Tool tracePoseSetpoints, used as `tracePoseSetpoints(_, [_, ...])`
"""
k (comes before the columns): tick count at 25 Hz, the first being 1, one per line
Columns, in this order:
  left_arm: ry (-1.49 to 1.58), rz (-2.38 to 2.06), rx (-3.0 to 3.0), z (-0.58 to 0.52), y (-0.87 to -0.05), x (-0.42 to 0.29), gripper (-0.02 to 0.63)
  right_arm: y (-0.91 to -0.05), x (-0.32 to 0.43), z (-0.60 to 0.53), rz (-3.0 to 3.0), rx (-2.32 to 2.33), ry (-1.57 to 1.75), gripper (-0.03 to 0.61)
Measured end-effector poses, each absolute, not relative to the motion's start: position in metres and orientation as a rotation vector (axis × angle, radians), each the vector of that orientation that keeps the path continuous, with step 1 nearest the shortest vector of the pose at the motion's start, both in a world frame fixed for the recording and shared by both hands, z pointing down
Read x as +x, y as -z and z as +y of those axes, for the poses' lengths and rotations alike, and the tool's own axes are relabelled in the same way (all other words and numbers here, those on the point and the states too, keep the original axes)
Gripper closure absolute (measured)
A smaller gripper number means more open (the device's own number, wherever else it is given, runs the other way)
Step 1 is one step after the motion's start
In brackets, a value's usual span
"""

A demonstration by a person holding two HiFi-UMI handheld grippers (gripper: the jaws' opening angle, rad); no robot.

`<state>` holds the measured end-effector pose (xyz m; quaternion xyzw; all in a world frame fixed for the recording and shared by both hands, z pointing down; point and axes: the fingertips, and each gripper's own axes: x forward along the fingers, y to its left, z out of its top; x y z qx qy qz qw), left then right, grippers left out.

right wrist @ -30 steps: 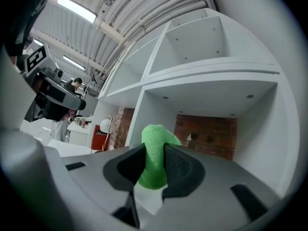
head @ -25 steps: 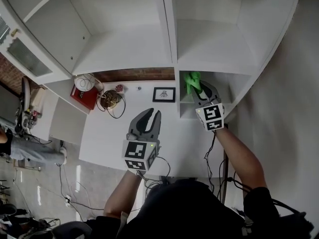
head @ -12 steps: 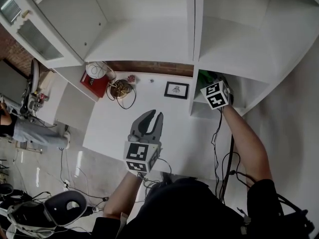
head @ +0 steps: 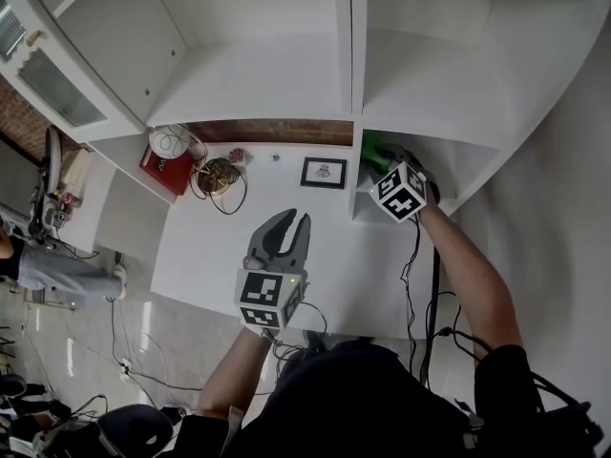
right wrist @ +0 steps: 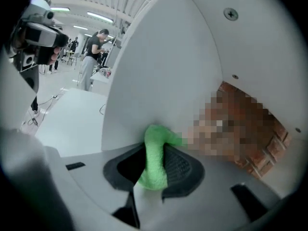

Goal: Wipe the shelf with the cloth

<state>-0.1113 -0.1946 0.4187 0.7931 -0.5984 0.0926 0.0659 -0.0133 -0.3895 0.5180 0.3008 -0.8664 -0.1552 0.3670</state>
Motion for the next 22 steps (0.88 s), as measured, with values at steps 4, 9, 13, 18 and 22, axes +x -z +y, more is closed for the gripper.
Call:
tracePoseSetpoints(4, [-0.275,-1.740,2.447,-0.199,-0.418,-0.094,0.537,-0.520,-0.011,-0.362,-2.206,0.704,0.456,0.483])
tracePoseSetpoints(9, [-0.273,-1.646,2.516,-0.206,-0.419,-0.067,0.537,-0.522,-0.008,-0.327,-2.194,0.640,0.502,0.483])
tracePoseSetpoints(13, [-0.278,-1.563,2.561,-0.210,-0.422,-0.045,0.537,-0.525,-0.004,-0.301,-2.159,0.581,0.573,0.483])
tracePoseSetpoints(18, [-0.257,-1.501,2.611,-0.215,-0.422,-0.026,0.537,-0.523,0.005,-0.278,-2.130,0.518,0.634,0.483])
tracePoseSetpoints(22, [-0.255,-1.473,2.613,-0.217,-0.424,-0.020,0.537,-0.508,0.014,-0.276,-2.107,0.553,0.694,0.483])
